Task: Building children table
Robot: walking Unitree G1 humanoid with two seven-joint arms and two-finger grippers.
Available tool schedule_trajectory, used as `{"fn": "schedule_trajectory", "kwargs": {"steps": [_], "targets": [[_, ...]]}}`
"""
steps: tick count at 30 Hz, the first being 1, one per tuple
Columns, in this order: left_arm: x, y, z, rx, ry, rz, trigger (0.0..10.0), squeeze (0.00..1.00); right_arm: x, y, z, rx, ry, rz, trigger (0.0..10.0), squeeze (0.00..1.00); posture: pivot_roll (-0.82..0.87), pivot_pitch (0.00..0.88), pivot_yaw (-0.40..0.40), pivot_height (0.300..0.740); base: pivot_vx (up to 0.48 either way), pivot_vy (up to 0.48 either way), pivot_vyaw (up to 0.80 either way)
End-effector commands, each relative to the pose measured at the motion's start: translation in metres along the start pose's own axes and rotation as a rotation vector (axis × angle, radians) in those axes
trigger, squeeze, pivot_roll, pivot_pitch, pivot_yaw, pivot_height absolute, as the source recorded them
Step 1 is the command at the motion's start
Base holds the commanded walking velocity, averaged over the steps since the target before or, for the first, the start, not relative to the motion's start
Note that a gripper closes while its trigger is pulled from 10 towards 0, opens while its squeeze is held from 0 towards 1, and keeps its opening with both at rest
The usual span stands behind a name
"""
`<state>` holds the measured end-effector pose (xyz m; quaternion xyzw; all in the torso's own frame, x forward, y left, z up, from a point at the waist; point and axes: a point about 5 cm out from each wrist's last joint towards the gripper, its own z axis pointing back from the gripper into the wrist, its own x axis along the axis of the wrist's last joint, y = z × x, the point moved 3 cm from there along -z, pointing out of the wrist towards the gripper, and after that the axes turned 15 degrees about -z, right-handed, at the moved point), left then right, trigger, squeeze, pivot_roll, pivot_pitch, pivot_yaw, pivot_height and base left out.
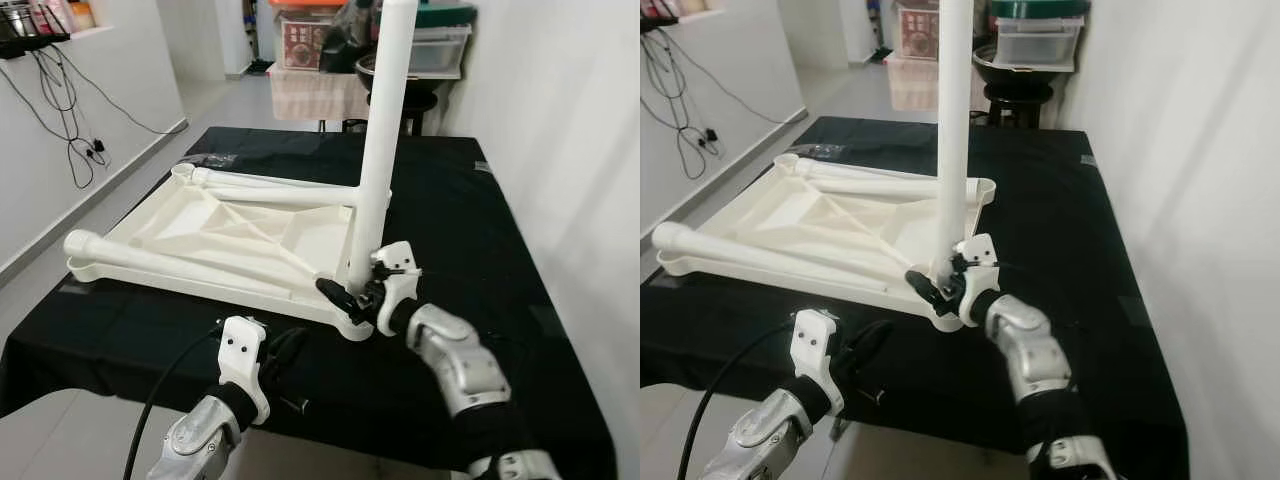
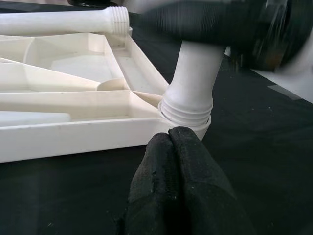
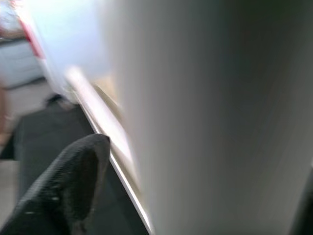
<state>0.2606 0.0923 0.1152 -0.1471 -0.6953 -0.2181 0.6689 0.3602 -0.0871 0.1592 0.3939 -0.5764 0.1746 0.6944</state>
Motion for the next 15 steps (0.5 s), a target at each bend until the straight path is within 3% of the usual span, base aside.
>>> {"fn": "schedule_trajectory", "kwargs": {"steps": [1,5,12,13,14,15], "targets": [[-0.0045,-0.0009,0.0013,0.001,0.010,-0.001,10.0,0.00,0.0017,0.0008,-0.0001,0.096,0.028,0.004,10.0,0.00,0.01,0.000,-0.031,0.740,0.000,0.000,0.00],[-0.0065,-0.0015,0.0012,0.004,0.014,-0.003,10.0,0.00,0.0085,0.0026,0.0015,0.271,0.120,0.057,10.0,0.00,0.01,0.000,-0.033,0.740,0.000,0.000,0.00],[-0.0078,-0.0012,0.0016,0.004,0.016,-0.004,10.0,0.00,0.0065,0.0051,-0.0005,0.353,0.181,0.073,10.0,0.00,0.01,0.000,-0.030,0.740,0.000,0.000,0.00],[-0.0076,-0.0012,0.0015,0.003,0.016,-0.004,10.0,0.00,0.0072,0.0048,-0.0015,0.368,0.190,0.064,2.2,0.00,0.01,0.000,-0.029,0.740,0.000,0.000,0.00],[-0.0072,-0.0013,0.0014,0.003,0.016,-0.003,10.0,0.00,0.0077,0.0054,-0.0013,0.392,0.200,0.042,0.0,0.00,0.01,0.000,-0.028,0.740,0.000,0.000,0.00],[-0.0070,-0.0013,0.0013,0.002,0.015,-0.003,10.0,0.00,0.0078,0.0057,-0.0004,0.418,0.210,0.027,0.0,0.00,0.01,0.000,-0.028,0.740,0.000,0.000,0.00]]}}
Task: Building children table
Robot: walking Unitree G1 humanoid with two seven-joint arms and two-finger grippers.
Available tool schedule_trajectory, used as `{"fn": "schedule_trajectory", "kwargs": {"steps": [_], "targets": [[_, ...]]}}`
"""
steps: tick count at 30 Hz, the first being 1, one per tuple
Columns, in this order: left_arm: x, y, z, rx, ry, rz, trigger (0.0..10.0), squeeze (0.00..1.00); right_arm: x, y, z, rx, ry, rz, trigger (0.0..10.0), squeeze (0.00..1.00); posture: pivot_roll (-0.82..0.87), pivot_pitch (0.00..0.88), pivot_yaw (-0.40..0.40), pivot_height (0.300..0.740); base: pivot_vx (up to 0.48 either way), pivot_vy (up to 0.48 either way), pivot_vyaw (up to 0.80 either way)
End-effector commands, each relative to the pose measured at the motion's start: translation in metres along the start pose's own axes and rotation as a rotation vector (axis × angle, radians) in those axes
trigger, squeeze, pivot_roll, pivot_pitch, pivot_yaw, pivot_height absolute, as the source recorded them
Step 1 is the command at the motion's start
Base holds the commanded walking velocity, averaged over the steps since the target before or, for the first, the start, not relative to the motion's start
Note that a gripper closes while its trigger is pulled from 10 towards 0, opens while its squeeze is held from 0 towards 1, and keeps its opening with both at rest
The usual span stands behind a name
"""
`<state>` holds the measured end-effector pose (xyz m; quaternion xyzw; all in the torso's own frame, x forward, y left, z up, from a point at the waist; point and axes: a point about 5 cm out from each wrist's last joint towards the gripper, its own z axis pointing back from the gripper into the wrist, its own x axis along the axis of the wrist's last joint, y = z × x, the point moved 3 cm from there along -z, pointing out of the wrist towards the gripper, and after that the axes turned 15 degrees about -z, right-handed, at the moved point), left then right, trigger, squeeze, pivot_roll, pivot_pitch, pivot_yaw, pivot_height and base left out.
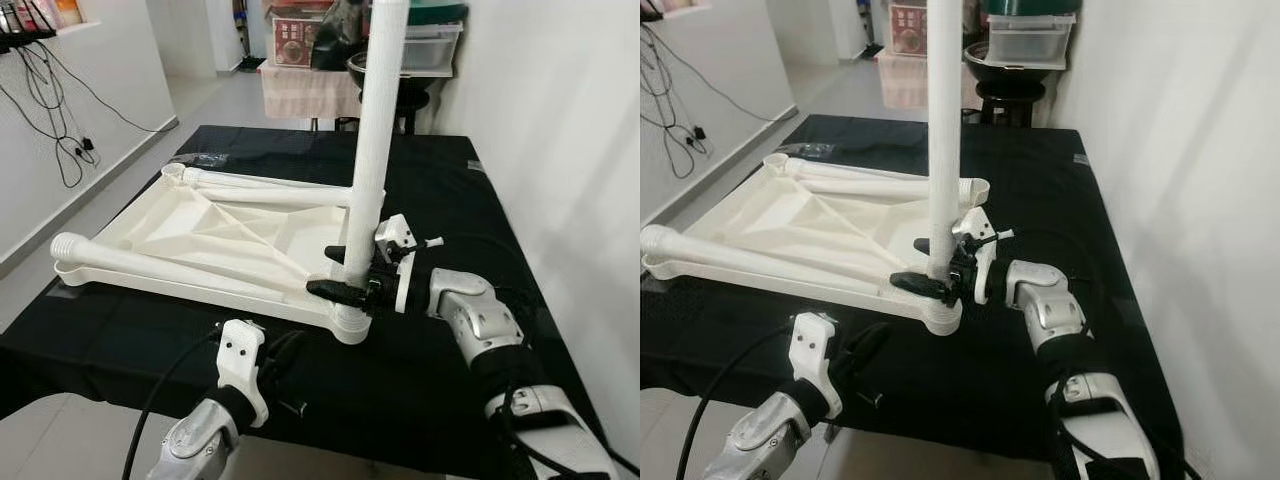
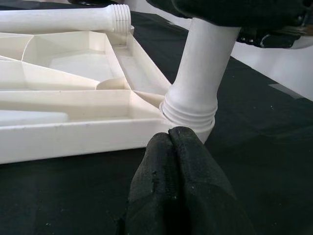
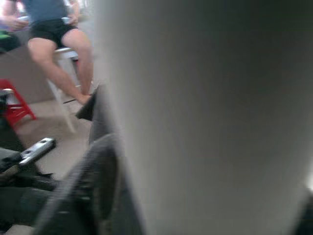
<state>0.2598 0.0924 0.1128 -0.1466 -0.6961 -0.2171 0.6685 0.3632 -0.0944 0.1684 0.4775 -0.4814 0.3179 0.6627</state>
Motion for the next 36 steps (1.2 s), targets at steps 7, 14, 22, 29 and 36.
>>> {"fn": "schedule_trajectory", "kwargs": {"steps": [7,14,22,29,36], "targets": [[-0.003,-0.002,0.000,0.001,0.012,-0.001,10.0,0.00,-0.005,0.004,-0.002,0.091,0.046,-0.010,0.0,0.00,0.01,0.000,-0.034,0.740,0.000,0.000,0.00],[-0.002,-0.003,0.000,0.004,0.007,0.002,10.0,0.00,-0.022,-0.003,-0.003,-0.144,0.029,0.016,0.0,0.00,0.00,0.000,-0.047,0.740,0.000,0.000,0.00],[-0.001,0.000,0.003,0.009,0.007,0.005,10.0,0.00,-0.065,-0.013,-0.001,-0.792,-0.119,-0.060,0.0,0.00,-0.02,0.000,-0.023,0.740,0.000,0.000,0.00],[-0.002,0.001,0.002,0.007,0.009,0.003,10.0,0.00,-0.065,-0.013,-0.011,-0.759,-0.086,-0.038,0.0,0.00,-0.02,0.000,-0.026,0.740,0.000,0.000,0.00],[-0.002,0.002,0.002,0.011,0.008,0.002,10.0,0.00,-0.060,-0.003,-0.021,-0.637,-0.091,-0.037,10.0,0.80,-0.01,0.000,-0.020,0.740,0.000,0.000,0.00]]}}
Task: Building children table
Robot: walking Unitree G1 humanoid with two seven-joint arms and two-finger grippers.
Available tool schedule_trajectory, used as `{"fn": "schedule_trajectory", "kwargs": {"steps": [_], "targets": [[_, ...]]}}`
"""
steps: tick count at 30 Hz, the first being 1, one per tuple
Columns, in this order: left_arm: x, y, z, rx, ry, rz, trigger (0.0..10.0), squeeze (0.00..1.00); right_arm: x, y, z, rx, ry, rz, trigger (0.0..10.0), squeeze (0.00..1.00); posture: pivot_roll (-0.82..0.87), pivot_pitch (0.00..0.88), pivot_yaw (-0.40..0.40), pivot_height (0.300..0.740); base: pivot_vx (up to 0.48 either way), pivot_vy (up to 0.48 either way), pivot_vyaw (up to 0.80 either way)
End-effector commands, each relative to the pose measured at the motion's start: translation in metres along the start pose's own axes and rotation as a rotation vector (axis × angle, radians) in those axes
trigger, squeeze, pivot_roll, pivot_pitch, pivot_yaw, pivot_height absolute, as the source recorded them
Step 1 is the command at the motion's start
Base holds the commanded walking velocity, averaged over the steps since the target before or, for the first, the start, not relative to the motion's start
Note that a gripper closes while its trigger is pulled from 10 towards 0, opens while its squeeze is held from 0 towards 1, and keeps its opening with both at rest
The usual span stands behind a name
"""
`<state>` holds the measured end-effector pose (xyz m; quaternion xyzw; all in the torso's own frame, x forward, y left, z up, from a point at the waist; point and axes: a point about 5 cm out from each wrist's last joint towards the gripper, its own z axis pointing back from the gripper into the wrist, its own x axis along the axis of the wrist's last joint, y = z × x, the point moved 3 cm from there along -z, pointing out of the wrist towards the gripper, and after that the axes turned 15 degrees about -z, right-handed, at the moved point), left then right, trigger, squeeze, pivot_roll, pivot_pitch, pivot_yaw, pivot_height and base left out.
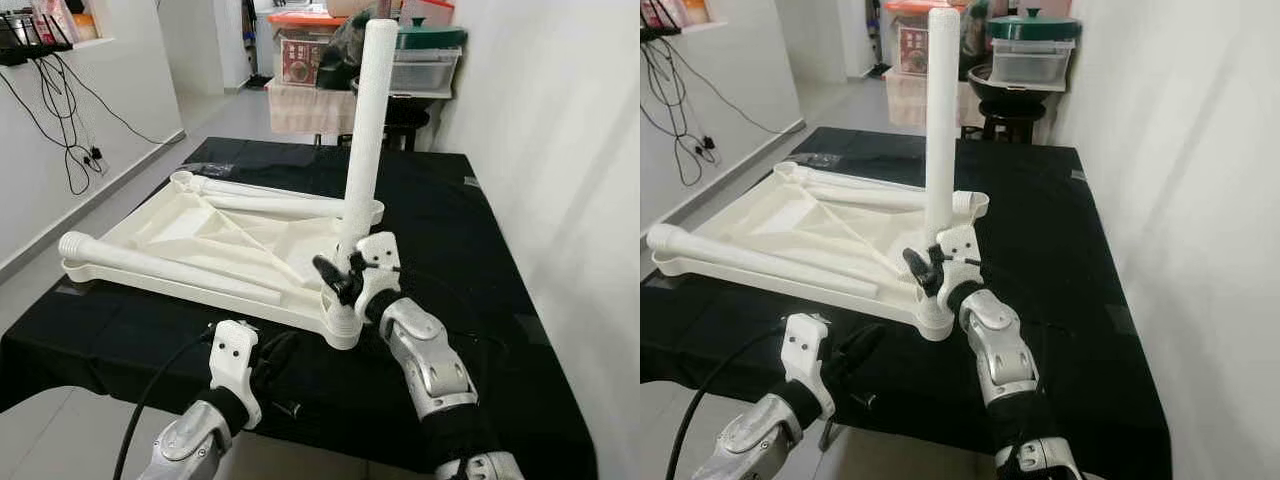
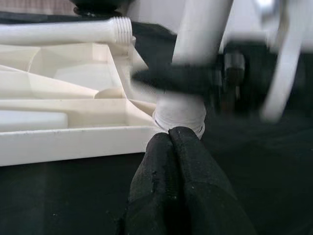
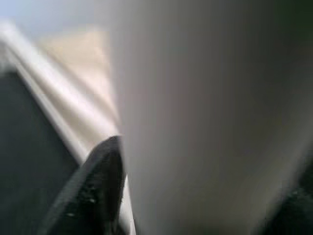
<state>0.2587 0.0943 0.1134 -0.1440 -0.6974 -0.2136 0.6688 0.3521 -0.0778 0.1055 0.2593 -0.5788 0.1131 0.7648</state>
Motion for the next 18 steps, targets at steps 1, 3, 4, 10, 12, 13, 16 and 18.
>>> {"fn": "schedule_trajectory", "kwargs": {"steps": [1,3,4,10,12,13,16,18], "targets": [[-0.002,0.002,-0.001,0.001,0.010,0.002,10.0,0.00,0.006,0.019,-0.002,0.129,0.001,-0.024,10.0,1.00,-0.01,0.000,-0.016,0.740,0.000,0.000,0.00],[-0.003,0.002,-0.001,0.000,0.010,0.003,10.0,0.00,0.009,0.032,0.001,0.298,0.016,-0.049,10.0,1.00,-0.01,0.000,-0.013,0.740,0.000,0.000,0.00],[-0.003,0.002,-0.001,0.000,0.010,0.003,10.0,0.00,0.009,0.032,0.001,0.298,0.016,-0.049,10.0,1.00,-0.01,0.000,-0.013,0.740,0.000,0.000,0.00],[-0.002,0.002,-0.003,0.001,0.009,0.002,10.0,0.00,0.011,0.030,0.014,0.612,0.132,0.020,10.0,0.00,0.00,0.000,-0.022,0.740,0.000,0.000,0.00],[-0.002,0.001,-0.003,0.001,0.009,0.002,10.0,0.00,0.011,0.026,0.014,0.637,0.158,0.028,10.0,0.00,0.00,0.000,-0.022,0.740,0.000,0.000,0.00],[-0.002,0.001,-0.003,0.001,0.009,0.002,10.0,0.00,0.011,0.026,0.014,0.637,0.158,0.028,10.0,0.00,0.00,0.000,-0.022,0.740,0.000,0.000,0.00],[-0.001,0.001,-0.003,0.001,0.007,0.002,10.0,0.00,0.029,0.013,0.008,0.678,0.185,0.023,10.0,0.00,0.01,0.000,-0.023,0.740,0.000,0.000,0.00],[-0.001,0.001,-0.003,0.001,0.007,0.002,10.0,0.00,0.034,0.012,0.007,0.695,0.184,0.012,0.0,0.00,0.01,0.000,-0.023,0.740,0.000,0.000,0.00]]}}
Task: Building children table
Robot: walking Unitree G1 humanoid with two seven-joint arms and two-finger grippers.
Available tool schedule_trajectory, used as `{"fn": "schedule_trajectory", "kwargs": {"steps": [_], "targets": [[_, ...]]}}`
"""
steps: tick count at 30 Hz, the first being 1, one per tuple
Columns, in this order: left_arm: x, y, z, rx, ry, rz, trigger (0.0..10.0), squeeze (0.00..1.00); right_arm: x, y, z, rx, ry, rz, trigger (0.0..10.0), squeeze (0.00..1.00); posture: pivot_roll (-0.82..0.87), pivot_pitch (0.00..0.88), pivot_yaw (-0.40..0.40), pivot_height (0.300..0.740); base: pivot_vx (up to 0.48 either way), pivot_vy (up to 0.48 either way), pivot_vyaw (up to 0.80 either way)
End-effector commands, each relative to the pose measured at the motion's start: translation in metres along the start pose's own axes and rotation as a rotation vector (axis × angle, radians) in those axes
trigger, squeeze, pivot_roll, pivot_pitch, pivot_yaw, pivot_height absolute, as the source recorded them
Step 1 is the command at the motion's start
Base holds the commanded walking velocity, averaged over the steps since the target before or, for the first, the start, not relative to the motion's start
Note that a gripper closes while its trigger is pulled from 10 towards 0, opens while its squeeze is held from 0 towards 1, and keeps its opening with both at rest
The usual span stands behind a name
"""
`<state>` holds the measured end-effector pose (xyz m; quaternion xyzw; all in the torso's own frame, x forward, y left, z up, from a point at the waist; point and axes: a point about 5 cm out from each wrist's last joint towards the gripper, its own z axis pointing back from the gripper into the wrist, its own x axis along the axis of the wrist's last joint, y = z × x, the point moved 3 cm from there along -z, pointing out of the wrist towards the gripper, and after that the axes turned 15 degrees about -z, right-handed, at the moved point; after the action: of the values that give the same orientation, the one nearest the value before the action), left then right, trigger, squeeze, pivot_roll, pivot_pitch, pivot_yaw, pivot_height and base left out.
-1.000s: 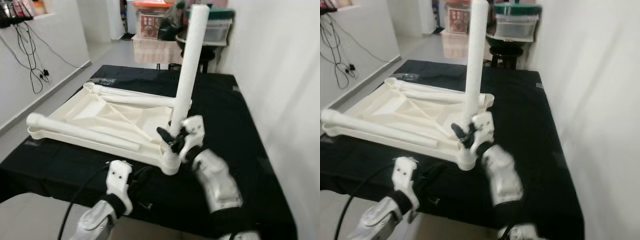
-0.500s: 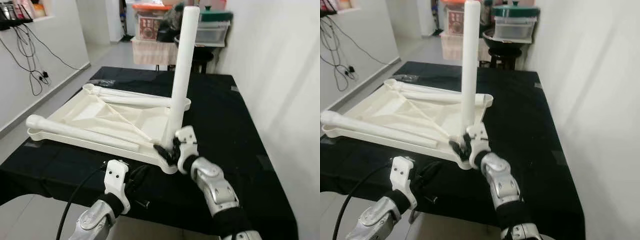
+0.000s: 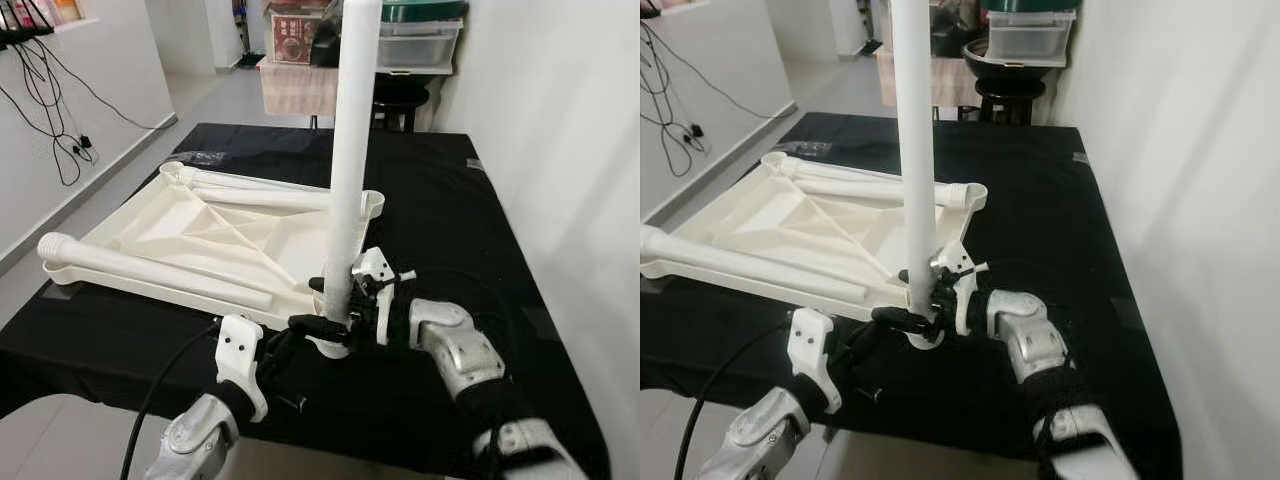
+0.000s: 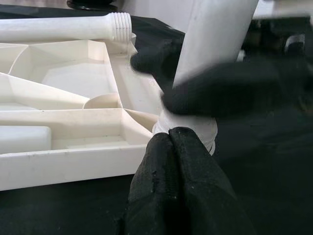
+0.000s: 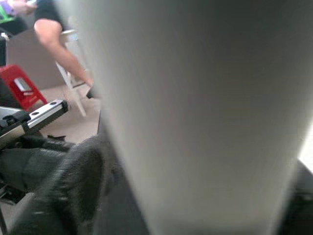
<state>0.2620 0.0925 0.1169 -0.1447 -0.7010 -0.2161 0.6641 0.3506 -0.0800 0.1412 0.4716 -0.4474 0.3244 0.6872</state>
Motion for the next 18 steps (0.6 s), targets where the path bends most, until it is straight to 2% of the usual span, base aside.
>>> {"fn": "schedule_trajectory", "kwargs": {"steps": [1,12,15,17,18], "targets": [[-0.004,0.000,0.001,0.005,0.018,0.007,10.0,0.00,0.003,0.002,-0.004,0.056,-0.001,-0.019,0.0,0.00,0.01,0.000,-0.023,0.740,0.000,0.000,0.00],[-0.003,0.000,0.000,0.005,0.018,0.007,10.0,0.00,0.000,0.007,-0.002,0.111,0.002,-0.021,0.0,0.00,0.00,0.000,-0.015,0.740,0.000,0.000,0.00],[-0.003,0.000,0.000,0.005,0.018,0.007,10.0,0.00,-0.005,0.007,-0.003,0.085,0.008,-0.025,0.0,0.00,0.00,0.000,-0.015,0.740,0.000,0.000,0.00],[-0.002,0.001,0.001,0.005,0.018,0.004,10.0,0.00,-0.022,0.005,-0.010,-0.129,-0.009,-0.019,0.0,0.00,0.01,0.000,-0.030,0.740,0.000,0.000,0.00],[-0.002,0.001,0.002,0.007,0.018,0.002,10.0,0.00,-0.033,-0.014,-0.004,-0.511,-0.126,-0.104,0.0,0.00,-0.01,0.000,-0.027,0.740,0.000,0.000,0.00]]}}
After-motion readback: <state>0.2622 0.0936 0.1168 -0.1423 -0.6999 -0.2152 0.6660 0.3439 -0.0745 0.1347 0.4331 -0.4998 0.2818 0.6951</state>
